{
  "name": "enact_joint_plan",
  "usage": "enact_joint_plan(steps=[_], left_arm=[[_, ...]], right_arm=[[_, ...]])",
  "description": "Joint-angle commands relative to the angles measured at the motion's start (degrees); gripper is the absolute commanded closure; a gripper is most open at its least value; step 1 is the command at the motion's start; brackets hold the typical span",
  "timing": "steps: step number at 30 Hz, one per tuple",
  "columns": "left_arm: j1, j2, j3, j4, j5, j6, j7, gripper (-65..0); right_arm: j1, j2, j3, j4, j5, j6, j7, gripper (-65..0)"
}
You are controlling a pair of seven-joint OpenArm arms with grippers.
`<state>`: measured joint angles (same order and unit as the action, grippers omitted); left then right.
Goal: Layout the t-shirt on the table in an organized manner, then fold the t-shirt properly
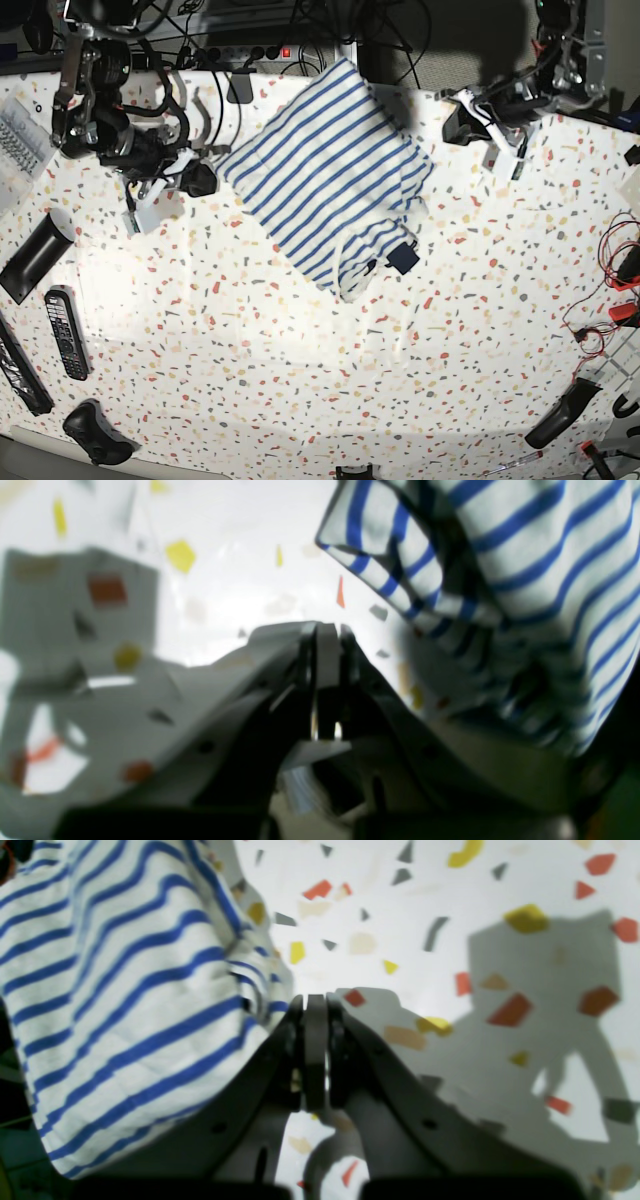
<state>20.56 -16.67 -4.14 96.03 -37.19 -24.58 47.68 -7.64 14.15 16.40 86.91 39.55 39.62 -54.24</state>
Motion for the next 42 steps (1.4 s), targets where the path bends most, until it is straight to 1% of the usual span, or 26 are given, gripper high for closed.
enact_joint_plan(steps=[1, 3, 6, 10, 14, 17, 20, 23, 26, 29, 32, 33, 37, 40, 42], left_arm=[[0.63, 0.79, 0.02, 0.94, -0.68, -0.26, -0.63, 0.0], [1.33, 3.26, 0.11, 0.94, -0.59, -0.31, -3.06, 0.0], [0.15, 6.45, 0.11, 0.92, 0.63, -0.28, -5.38, 0.0], [-3.93, 8.76, 0.11, 0.92, 5.38, -0.28, -5.9, 0.0], [-8.68, 9.18, 0.11, 0.66, 10.4, -0.2, -8.55, 0.0], [-12.5, 9.2, 0.11, -1.95, 10.73, -0.2, -8.74, 0.0], [-16.44, 9.18, 0.11, -8.2, 10.78, -0.22, -9.05, 0.0], [-19.91, 9.03, 0.11, -13.94, 10.8, -0.24, -11.87, 0.0], [-22.05, 8.81, 0.11, -14.86, 10.78, -0.22, -12.24, 0.0], [-22.6, 8.81, -0.02, -13.0, 10.8, -0.24, -8.66, 0.0], [-21.86, 8.81, -0.02, -10.08, 10.82, -0.22, -4.15, 0.0], [-21.33, 8.59, -0.07, -8.81, 10.82, -0.22, -3.48, 0.0], [-16.98, 7.5, -1.33, -1.88, 10.78, 0.22, -3.8, 0.0], [-12.35, 7.04, -3.85, 4.24, 10.82, 2.82, -3.78, 0.0], [-8.87, 6.95, -6.23, 7.96, 10.8, 3.13, -3.69, 0.0]], right_arm=[[0.81, 0.59, -0.66, 1.05, 1.57, 0.38, 1.14, 0.0], [0.81, 0.61, -2.75, 1.05, 1.57, 0.38, 1.46, 0.0], [0.81, 0.61, -7.06, 1.05, 1.38, 0.38, 1.79, 0.0], [0.83, 0.61, -11.67, 1.05, 1.38, 0.38, 4.04, 0.0], [0.76, 0.61, -13.07, 1.05, 1.25, 0.38, 3.93, 0.0], [0.79, 0.63, -13.05, 1.05, 1.16, 0.38, 3.58, 0.0], [0.79, 0.61, -13.05, 1.05, 1.18, 0.38, 3.21, 0.0], [0.79, 0.63, -13.05, 1.05, 1.18, 0.38, 2.69, 0.0], [0.79, 0.63, -12.44, 1.14, 1.22, 0.38, 2.47, 0.0], [0.57, 0.63, -9.51, 2.01, 1.27, 0.38, 1.88, 0.0], [-1.09, 0.63, -3.65, 4.7, 2.01, 0.38, 1.9, 0.0], [-1.99, 0.63, -1.27, 5.95, 2.34, 0.38, 1.88, 0.0], [-6.95, 0.63, 8.02, 12.33, 2.47, 0.38, 1.84, 0.0], [-11.47, 0.61, 13.9, 17.07, 2.56, 0.38, 1.01, 0.0], [-14.43, 0.61, 17.31, 19.63, 3.13, 0.38, -0.2, 0.0]])
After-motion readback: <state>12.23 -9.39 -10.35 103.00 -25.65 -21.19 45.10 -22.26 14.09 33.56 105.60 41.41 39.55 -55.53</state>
